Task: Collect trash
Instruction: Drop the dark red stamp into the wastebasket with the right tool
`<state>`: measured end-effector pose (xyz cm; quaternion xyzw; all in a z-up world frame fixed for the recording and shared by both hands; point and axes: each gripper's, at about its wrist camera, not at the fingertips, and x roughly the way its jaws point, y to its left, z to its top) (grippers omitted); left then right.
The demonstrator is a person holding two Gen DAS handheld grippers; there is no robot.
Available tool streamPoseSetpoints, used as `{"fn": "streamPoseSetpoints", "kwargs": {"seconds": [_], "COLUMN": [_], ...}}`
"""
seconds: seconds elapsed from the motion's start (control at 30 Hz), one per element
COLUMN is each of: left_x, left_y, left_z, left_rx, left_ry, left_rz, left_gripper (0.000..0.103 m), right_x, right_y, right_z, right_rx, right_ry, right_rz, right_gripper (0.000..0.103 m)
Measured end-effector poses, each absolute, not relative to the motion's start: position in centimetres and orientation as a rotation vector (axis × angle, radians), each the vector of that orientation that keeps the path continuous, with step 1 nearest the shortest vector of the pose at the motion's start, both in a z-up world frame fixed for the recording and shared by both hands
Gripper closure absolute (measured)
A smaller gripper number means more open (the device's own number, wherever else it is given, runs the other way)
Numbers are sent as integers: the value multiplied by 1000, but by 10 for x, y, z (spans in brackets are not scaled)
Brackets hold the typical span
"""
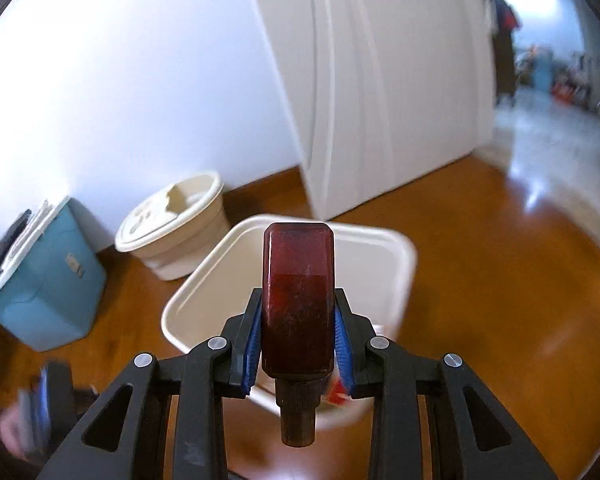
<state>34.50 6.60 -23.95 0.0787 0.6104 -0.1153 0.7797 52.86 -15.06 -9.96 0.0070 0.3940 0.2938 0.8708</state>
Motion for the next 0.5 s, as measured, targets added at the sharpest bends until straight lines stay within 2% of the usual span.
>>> {"fn": "streamPoseSetpoints", "kwargs": {"seconds": [0.2, 0.37, 0.5], "left_x": [333, 328, 329], "left_y": [73, 81, 79], "left_z": [-253, -263, -267], "left_rx": [152, 124, 157], "left_ry": [1352, 1395, 1386], "left_rz": [-253, -225, -224], "left_gripper": [33, 33, 33], "right_x": [559, 563, 547], "right_y": [-117, -96, -110], "right_z": [-153, -160, -145], "right_rx": [44, -69, -56], "right_ry": [978, 947, 877], "right_rz": [631, 596, 579], "right_gripper": [69, 65, 63]}}
